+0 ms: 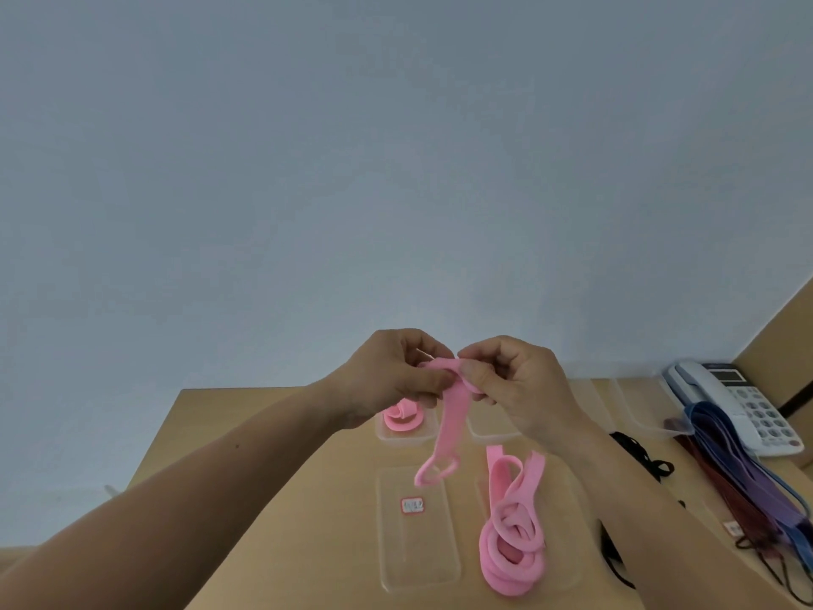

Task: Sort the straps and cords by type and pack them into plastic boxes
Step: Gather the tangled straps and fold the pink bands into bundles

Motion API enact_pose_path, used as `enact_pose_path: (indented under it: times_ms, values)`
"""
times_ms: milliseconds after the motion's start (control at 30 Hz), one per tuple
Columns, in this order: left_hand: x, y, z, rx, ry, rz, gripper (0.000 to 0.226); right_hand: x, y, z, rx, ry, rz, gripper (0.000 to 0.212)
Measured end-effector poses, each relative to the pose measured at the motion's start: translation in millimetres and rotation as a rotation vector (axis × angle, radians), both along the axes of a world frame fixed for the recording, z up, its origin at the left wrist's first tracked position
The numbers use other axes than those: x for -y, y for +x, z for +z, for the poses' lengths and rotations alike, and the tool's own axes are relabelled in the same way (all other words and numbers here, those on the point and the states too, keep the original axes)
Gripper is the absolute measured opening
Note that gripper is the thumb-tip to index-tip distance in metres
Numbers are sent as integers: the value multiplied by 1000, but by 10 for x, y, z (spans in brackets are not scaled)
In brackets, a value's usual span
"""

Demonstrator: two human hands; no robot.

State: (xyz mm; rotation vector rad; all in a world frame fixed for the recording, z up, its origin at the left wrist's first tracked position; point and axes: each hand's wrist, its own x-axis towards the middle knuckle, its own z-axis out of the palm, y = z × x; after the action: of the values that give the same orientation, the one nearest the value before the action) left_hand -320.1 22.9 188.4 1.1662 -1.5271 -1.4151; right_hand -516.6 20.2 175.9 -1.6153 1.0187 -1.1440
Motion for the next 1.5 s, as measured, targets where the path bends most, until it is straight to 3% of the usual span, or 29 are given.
enact_pose_path:
  times_ms: [100,333,567,733,967,1167,1367,1500]
  values:
    - [3,77,32,26,49,-95,28,-28,-14,31,8,5,54,11]
    - [-70,40,42,-294,182,-192,23,-28,-9,115,17,-49,117,16]
    - [-96,67,61,-172,243,-104,30,-74,2,51,-161,-135,96,17]
    - [-97,36,36,-200,287,-26,9,-102,17,0,-282,-313,-8,30]
    - [-136,-9,56,-323,355,-53,18,-149,-11,4,-336,-506,-49,30]
    - [-142,-11,48,-330,250,18,22,-132,-32,25,-103,-94,21,30]
    - [-140,-11,-29,-135,12,109,35,-111,-5,32,-5,58,101,17]
    - [-145,-3,-25,-65,8,97,38,-86,0,23,-54,42,71,16]
